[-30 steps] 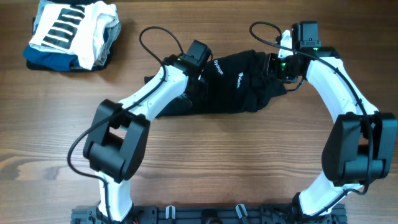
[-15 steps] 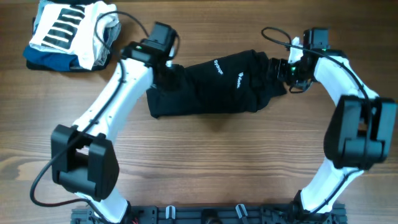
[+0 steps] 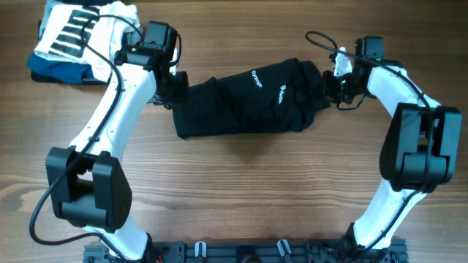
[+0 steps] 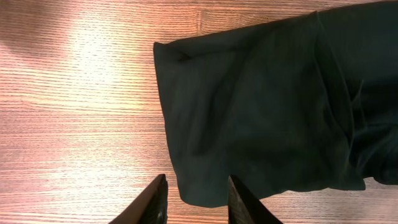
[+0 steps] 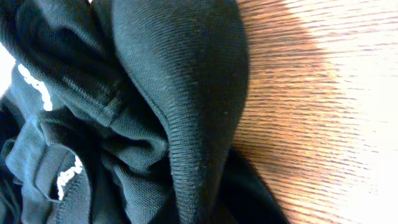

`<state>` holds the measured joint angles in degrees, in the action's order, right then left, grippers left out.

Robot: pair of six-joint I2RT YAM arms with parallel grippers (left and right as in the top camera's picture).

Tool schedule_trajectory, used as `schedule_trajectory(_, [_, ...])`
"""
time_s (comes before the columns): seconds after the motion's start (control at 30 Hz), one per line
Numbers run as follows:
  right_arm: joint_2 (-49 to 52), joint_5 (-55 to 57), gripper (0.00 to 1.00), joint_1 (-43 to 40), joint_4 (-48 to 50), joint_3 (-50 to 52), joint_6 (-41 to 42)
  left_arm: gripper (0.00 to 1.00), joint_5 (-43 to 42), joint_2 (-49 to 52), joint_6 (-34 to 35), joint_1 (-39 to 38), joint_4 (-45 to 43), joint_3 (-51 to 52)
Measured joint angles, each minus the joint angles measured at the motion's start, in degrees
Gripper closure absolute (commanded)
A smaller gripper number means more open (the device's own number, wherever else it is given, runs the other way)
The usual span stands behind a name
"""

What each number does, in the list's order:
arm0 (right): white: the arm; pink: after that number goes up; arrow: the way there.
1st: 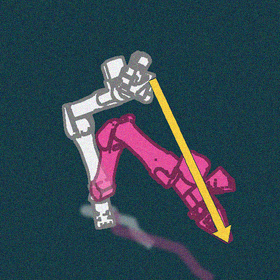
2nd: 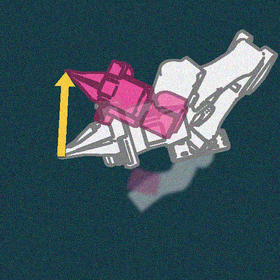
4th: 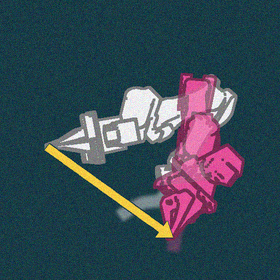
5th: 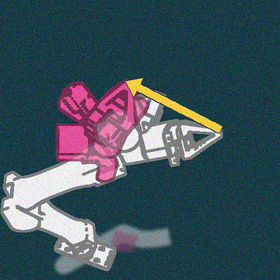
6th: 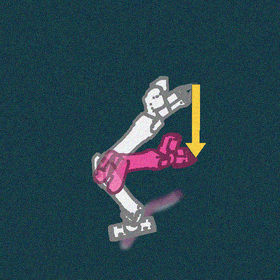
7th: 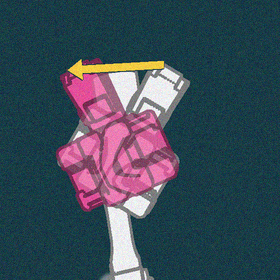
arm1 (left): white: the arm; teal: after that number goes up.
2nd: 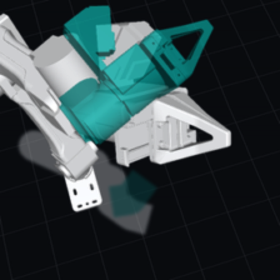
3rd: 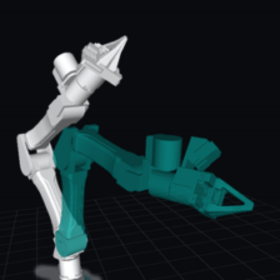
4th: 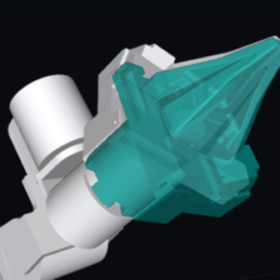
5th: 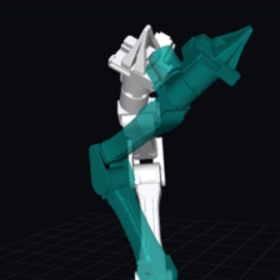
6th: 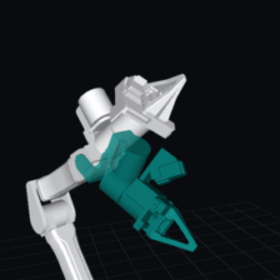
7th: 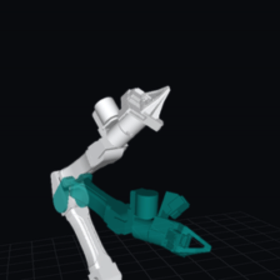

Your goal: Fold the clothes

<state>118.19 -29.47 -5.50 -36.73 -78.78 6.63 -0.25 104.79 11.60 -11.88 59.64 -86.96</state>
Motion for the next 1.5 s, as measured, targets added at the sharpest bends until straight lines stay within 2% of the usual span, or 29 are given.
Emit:
schedule_trajectory(0.17, [-0.4,-3.0,0.96,-5.9,-1.0,0.0,1.6,0.73,1.0,0.0,-0.2,0.0,0.2,0.0])
schedule_trajectory(0.3, [-5.6,-3.8,0.96,-10.0,-5.0,0.0,-0.5,0.74,1.9,0.0,-0.2,1.1,0.3,0.0])
schedule_trajectory(0.5, [-14.4,-4.7,0.96,-9.1,-11.1,-1.4,-4.3,0.77,2.4,0.0,-0.2,5.1,0.4,0.0])
schedule_trajectory(0.63, [-15.7,-4.9,0.96,-2.7,-11.5,-4.7,-4.8,0.77,2.6,0.0,-0.2,7.0,0.4,0.0])
schedule_trajectory(0.97, [-15.8,-2.4,0.96,21.0,0.6,-5.3,4.2,0.82,3.7,0.0,-0.2,7.3,-0.7,0.0])
schedule_trajectory(1.23, [-10.1,0.9,0.96,31.6,7.8,-5.4,10.9,0.82,4.1,0.0,-0.2,13.1,-2.6,0.0])
schedule_trajectory(1.27, [-8.7,1.0,0.94,32.5,8.7,-5.4,11.8,0.82,4.2,0.0,-0.2,14.0,-2.7,0.0])
schedule_trajectory(1.33, [-6.6,1.1,0.71,34.2,9.2,-5.4,12.9,0.82,4.3,0.0,-0.2,15.5,-2.7,0.0])
schedule_trajectory(1.37, [-6.0,1.2,0.5,34.9,9.6,-5.4,13.2,0.81,4.5,0.0,-0.2,16.0,-2.7,0.0])
schedule_trajectory(1.43, [-5.4,1.2,0.24,36.6,10.0,-5.4,13.9,0.81,4.6,0.0,-0.2,16.4,-3.1,0.0])
schedule_trajectory(1.5, [-5.3,1.2,0.07,38.8,10.5,-5.4,14.1,0.81,4.7,0.0,-0.2,16.5,-3.7,0.0])
